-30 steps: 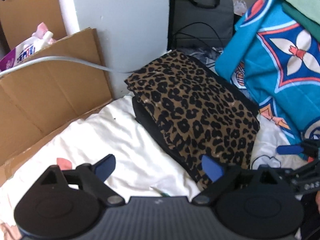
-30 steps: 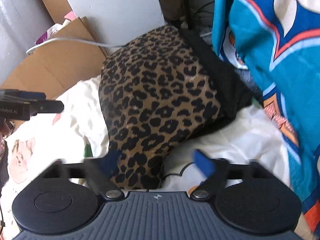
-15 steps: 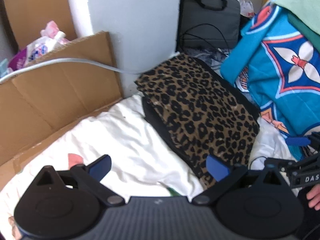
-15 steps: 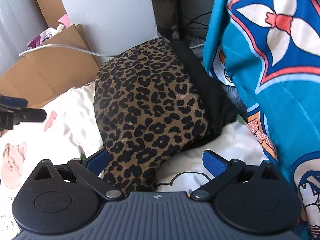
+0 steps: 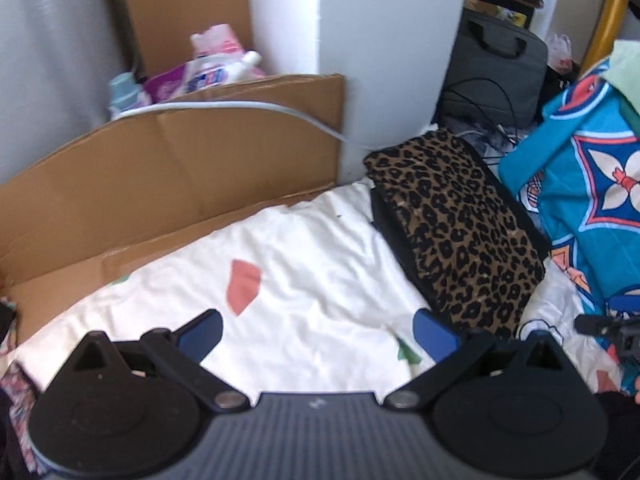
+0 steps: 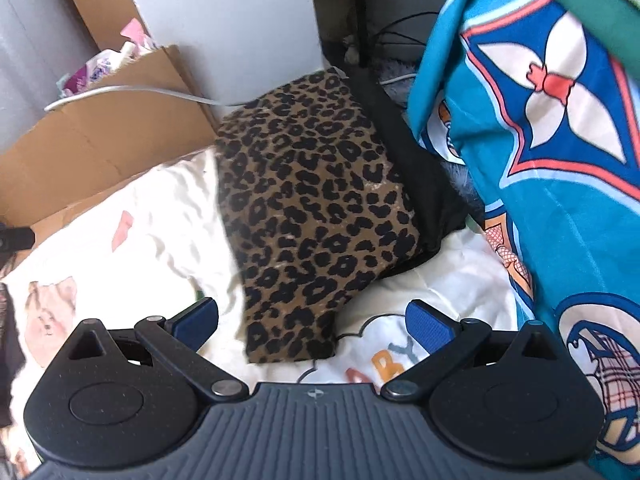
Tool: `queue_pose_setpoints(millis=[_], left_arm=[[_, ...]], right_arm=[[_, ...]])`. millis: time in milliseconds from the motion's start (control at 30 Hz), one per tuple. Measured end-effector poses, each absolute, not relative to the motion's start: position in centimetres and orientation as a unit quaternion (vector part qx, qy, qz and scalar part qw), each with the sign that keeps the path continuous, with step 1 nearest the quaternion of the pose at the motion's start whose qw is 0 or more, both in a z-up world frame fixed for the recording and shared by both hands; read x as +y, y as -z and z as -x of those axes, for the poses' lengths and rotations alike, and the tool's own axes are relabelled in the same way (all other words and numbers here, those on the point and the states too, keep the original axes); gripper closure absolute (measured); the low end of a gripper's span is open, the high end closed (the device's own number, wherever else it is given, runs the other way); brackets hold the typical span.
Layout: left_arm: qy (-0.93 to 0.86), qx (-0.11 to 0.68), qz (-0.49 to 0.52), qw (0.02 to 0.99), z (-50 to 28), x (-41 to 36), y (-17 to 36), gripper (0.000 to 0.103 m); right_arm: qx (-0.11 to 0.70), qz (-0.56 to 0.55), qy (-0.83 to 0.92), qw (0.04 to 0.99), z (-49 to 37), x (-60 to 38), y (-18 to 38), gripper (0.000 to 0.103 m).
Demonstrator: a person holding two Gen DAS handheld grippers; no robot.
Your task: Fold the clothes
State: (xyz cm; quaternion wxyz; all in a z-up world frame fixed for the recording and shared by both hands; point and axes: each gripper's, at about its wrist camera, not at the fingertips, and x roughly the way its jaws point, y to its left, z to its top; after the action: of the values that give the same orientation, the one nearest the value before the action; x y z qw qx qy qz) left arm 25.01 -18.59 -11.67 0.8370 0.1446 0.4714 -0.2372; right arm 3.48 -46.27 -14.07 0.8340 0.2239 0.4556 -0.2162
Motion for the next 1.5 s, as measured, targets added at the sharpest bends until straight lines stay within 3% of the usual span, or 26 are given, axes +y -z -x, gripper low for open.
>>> queue_pose_setpoints(millis=[633,933,1233,1500], left_arm=[[0.139,0.463,-0.106,0.869,-13.9,-6.4,-3.1,0.001],[0.098,0.448,-0.084,0.885,-8.9,-1.1,-8.7,0.001],[0.082,0.431,-0.068,0.896,-3.9,2.1,-11.8,0.001],[0.054,0.431,-0.025,0.901,0.8,3.9,-11.3,0.001]], right_arm=[[0.433,-0.220,0.170,0.857,1.7,-41.6,-2.6,0.000],[0.425,-0.217,0.140,0.867,4.2,-39.0,-7.6,0.001],[0.395,-0.209,0.130,0.885,6.3,-36.0,-11.8,0.000],[0.386,-0.215,0.109,0.891,7.3,-33.1,-13.1,0.000]])
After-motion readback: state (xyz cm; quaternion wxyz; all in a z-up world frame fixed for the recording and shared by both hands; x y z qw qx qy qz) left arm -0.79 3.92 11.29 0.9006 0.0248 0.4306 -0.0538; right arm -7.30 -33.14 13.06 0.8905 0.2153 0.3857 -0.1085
